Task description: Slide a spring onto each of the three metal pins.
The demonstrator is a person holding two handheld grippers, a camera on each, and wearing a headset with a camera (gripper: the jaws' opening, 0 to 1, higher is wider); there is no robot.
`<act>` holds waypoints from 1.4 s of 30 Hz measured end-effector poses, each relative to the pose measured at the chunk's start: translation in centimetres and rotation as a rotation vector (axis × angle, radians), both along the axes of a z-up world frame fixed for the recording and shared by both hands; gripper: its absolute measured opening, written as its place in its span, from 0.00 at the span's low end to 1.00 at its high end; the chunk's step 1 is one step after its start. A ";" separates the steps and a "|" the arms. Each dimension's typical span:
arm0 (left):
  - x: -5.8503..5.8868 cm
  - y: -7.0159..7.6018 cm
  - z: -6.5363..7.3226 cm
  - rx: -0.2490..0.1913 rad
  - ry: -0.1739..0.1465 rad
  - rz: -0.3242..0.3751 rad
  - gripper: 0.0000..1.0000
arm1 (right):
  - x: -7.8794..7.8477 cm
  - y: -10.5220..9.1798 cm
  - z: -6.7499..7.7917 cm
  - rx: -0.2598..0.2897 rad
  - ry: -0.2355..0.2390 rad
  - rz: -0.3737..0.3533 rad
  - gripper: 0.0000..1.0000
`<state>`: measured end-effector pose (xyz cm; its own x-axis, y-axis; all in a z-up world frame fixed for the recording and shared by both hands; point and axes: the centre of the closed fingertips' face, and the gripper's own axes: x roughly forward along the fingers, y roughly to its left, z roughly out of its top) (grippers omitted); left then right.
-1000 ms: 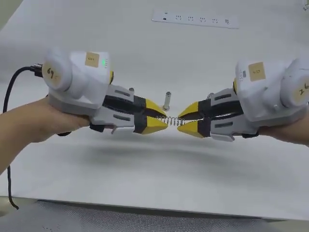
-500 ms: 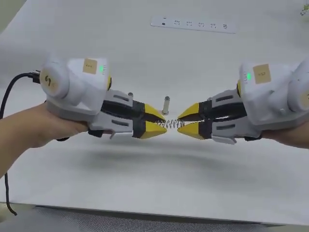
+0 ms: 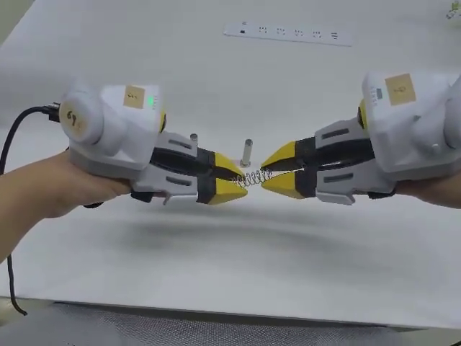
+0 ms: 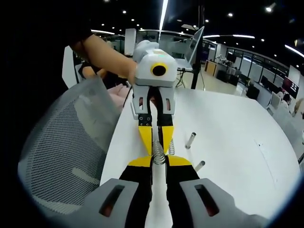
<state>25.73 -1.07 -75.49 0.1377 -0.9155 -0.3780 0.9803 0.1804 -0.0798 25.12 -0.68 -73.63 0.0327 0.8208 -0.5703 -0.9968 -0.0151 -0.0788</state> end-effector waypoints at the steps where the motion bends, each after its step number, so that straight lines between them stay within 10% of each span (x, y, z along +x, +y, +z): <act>1: 0.0 0.0 0.0 0.000 0.001 0.000 0.02 | 0.0 0.1 0.1 0.005 0.000 0.001 0.07; 19: 0.0 -0.3 0.2 -0.002 0.002 -0.005 0.02 | 0.1 2.0 1.9 0.106 0.040 -0.012 0.07; 42: -0.2 -0.5 -0.4 0.022 -0.019 -0.023 0.02 | -0.4 3.0 1.9 0.110 -0.023 0.016 0.07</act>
<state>25.50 -1.60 -75.84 0.1237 -0.9101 -0.3955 0.9856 0.1590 -0.0577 24.75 2.31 -71.73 0.0309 0.8790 -0.4758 -0.9944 -0.0210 -0.1034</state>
